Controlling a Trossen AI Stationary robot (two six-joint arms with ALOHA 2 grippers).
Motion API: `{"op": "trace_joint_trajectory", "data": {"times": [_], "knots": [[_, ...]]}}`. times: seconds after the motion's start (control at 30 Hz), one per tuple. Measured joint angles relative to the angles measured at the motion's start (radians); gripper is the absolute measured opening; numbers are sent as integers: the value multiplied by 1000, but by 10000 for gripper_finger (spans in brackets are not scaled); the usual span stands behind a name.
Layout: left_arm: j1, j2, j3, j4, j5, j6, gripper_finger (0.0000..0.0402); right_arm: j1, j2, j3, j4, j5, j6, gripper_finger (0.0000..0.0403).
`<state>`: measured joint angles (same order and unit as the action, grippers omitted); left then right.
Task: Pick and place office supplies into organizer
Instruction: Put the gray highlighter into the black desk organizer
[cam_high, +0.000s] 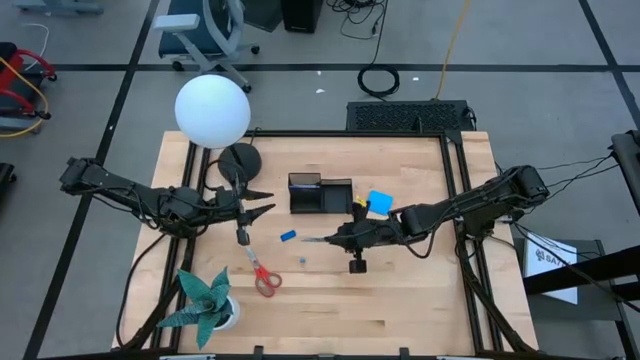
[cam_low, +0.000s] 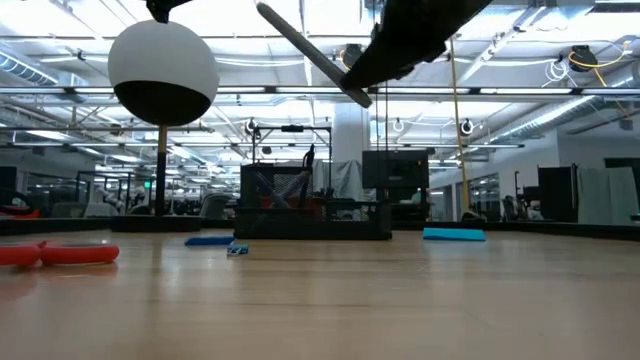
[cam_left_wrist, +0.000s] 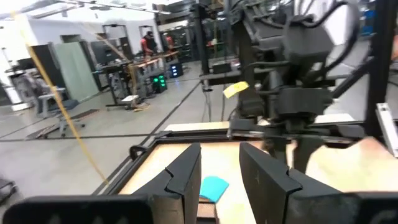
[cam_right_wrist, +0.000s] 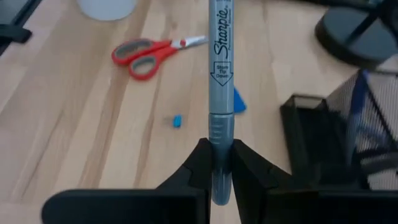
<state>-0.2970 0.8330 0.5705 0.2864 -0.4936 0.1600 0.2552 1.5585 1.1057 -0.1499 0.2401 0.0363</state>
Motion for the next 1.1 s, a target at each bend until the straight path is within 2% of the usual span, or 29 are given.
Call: {"op": "trace_joint_trajectory", "data": {"times": [0.37,0.5,0.8,1.1], "knots": [[0,0,0,3,82,-9,118,-13,0,0,254,-5,-189,28],[0,0,0,6,146,-39,118,-22,0,0,315,-5,-228,28],[-1,90,0,83,190,-61,118,-41,-1,-1,351,-6,-281,28],[-1,181,1,190,310,-31,118,-38,-1,-1,327,-9,-308,28]]}}
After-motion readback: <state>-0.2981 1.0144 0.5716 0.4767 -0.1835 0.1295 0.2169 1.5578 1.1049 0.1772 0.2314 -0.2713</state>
